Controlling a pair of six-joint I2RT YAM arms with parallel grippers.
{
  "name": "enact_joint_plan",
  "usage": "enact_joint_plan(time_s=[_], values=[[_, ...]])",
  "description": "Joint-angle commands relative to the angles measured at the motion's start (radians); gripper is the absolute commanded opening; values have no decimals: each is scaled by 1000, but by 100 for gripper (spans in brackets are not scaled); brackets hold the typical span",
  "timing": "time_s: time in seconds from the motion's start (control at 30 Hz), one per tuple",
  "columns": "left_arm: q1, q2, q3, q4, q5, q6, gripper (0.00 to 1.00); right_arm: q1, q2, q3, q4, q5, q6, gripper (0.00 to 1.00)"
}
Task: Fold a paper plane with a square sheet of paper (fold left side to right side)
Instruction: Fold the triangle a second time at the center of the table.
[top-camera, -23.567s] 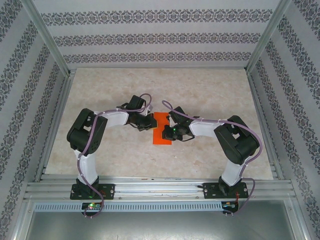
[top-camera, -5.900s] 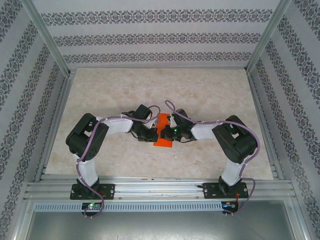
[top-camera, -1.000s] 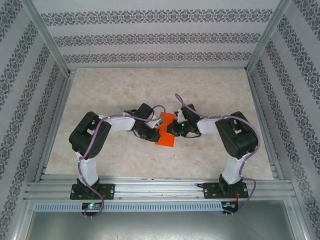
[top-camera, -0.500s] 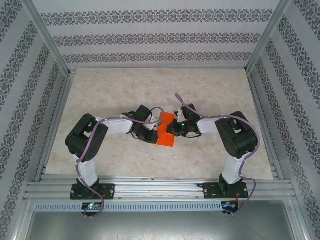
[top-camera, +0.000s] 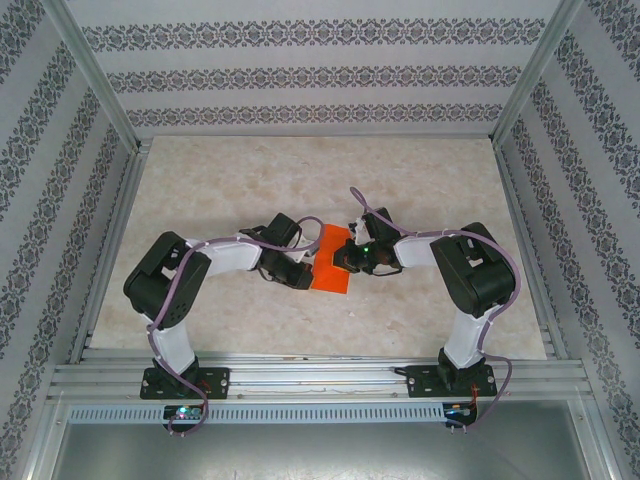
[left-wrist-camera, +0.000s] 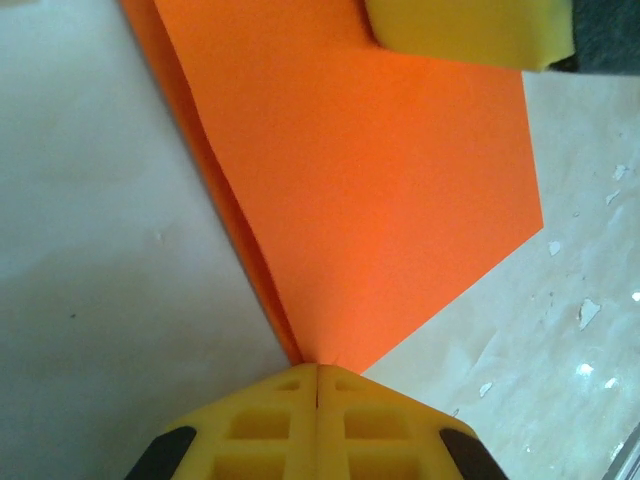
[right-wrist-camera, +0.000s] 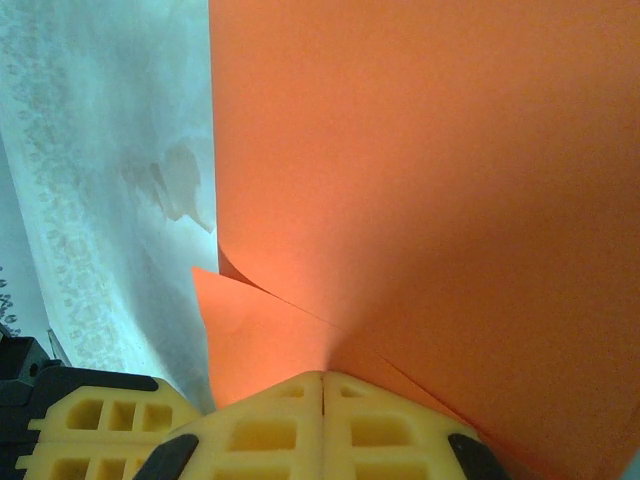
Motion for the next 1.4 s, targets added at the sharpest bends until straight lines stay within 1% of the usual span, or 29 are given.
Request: enact_joint_plan(time_s=[0.0,0.17,0.33,0.47,0.6,0.77,0.93,1.13,1.37], values=[[2,-3,-53,-164,-101,-15,0,-21,57,-30,-144,111,-33,0],[5,-55,-36,-166,-74,-28,0,-19,54,-24,-147,107,-31,0],[4,-86,21,-163,-13,-45,0,-13,53,-18,-146,105,-28,0],[1,-50,80,-136,37,-57,0,-7,58,-14,-144,106,-26,0],[-14,23,154,-134,60,-50,0,-1,60,-11,-143,105,-22,0],[-23,102,208,-133,40,-52,0,4,59,-10,-143,105,-19,0],[-24,137,200,-139,-8,-61,0,9,48,-3,-135,94,-14,0],[-24,154,157,-140,-52,-66,0,3,13,28,-123,57,-1,0],[-24,162,142,-138,-59,-68,0,-25,-13,52,-120,27,2,0]])
